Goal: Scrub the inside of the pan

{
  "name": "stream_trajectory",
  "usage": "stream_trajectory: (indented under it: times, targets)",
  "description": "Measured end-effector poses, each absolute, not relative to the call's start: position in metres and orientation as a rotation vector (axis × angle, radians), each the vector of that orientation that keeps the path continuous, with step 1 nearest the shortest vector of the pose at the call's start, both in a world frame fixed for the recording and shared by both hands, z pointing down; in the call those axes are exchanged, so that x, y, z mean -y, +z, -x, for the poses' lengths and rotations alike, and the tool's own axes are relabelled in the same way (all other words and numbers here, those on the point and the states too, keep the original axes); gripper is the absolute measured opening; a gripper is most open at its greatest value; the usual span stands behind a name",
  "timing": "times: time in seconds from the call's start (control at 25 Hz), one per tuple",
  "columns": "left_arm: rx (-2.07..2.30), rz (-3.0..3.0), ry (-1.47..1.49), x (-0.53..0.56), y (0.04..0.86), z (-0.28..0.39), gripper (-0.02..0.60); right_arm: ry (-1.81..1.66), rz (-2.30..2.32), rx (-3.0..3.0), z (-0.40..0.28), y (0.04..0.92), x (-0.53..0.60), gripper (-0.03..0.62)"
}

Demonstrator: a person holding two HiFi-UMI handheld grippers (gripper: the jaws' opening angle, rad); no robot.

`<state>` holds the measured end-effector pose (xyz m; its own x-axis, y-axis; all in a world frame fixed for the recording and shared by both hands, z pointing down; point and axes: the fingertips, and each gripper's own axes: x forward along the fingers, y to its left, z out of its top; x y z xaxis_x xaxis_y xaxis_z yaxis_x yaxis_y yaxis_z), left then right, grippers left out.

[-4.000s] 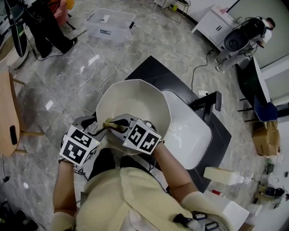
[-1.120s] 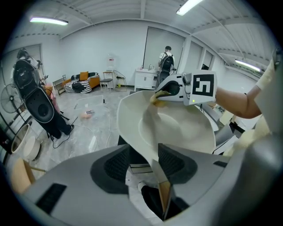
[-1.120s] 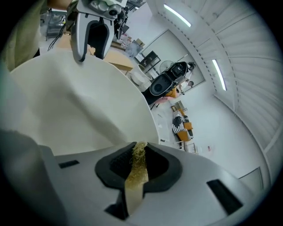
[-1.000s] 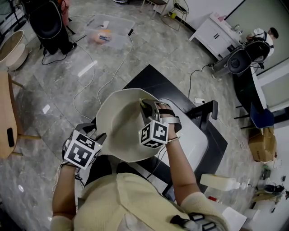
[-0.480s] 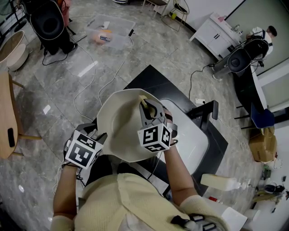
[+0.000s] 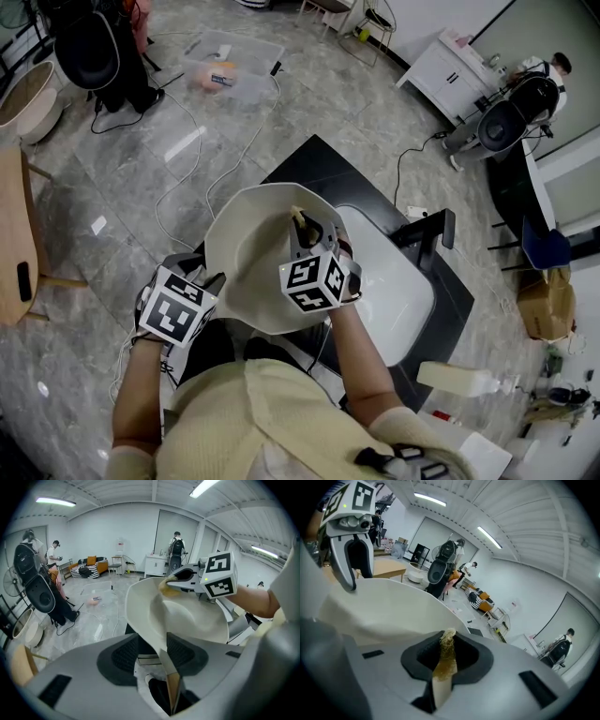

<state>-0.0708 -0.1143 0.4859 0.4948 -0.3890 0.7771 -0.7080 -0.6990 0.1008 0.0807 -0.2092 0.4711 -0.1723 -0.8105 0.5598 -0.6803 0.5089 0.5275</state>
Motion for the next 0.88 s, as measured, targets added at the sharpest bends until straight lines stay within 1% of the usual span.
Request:
stream_trajectory:
  times: [0.24, 0.88]
  targets:
    - [0.911, -2.328, 1.045, 0.115, 0.485, 0.072, 0.189, -0.121, -1.190, 1.870, -0.073, 0.495, 0.211, 0.057]
    - [0.904, -2.325, 1.028, 0.115, 0.485, 0.073, 0.187, -0.180, -0.831, 2.229, 0.018, 0.500, 0.184, 0.057]
